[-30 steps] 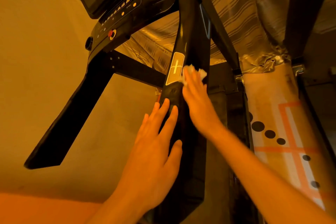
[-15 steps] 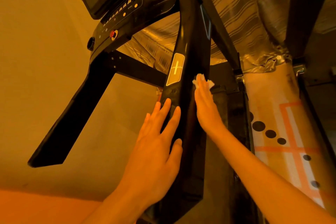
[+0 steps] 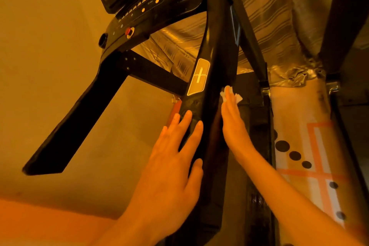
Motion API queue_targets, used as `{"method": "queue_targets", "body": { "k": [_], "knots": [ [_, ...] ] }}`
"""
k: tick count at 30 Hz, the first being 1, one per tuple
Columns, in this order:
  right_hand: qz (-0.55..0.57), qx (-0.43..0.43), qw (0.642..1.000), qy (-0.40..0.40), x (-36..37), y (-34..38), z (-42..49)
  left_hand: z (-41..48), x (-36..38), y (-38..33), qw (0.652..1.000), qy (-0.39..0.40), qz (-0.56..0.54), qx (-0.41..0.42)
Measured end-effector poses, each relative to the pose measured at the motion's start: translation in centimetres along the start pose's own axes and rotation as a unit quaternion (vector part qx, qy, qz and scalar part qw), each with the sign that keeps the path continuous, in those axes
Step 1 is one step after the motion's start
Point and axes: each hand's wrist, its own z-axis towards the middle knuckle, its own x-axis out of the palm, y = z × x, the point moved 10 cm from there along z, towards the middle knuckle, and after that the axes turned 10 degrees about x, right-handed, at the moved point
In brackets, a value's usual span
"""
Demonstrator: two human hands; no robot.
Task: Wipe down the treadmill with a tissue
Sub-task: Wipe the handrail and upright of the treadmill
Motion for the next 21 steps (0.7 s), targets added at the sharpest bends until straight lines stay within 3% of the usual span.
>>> {"method": "queue_targets", "body": {
  "k": [4, 11, 17, 19, 21],
  "knots": [
    [0.044, 0.090, 0.995, -0.011, -1.3, -0.1, 6.2, 0.1, -0.1, -0.1, 1.000, 0.007, -0.001, 0.000],
    [0.045, -0.028, 0.999, 0.011, 2.4, -2.9, -11.7, -0.2, 0.3, 0.2, 1.000, 0.002, -0.008, 0.007],
    [0.043, 0.039, 0.998, -0.011, -1.3, -0.4, 4.2, -0.3, 0.0, 0.0, 1.000, -0.012, -0.022, 0.003],
    [0.045, 0.056, 0.997, -0.016, -1.1, -0.5, 4.9, -0.3, 0.0, -0.1, 1.000, -0.014, -0.025, 0.006],
    [0.038, 0.018, 0.999, -0.024, -0.2, -0.6, 0.4, -0.4, 0.0, -0.1, 0.999, -0.017, -0.030, 0.010]
  ]
}}
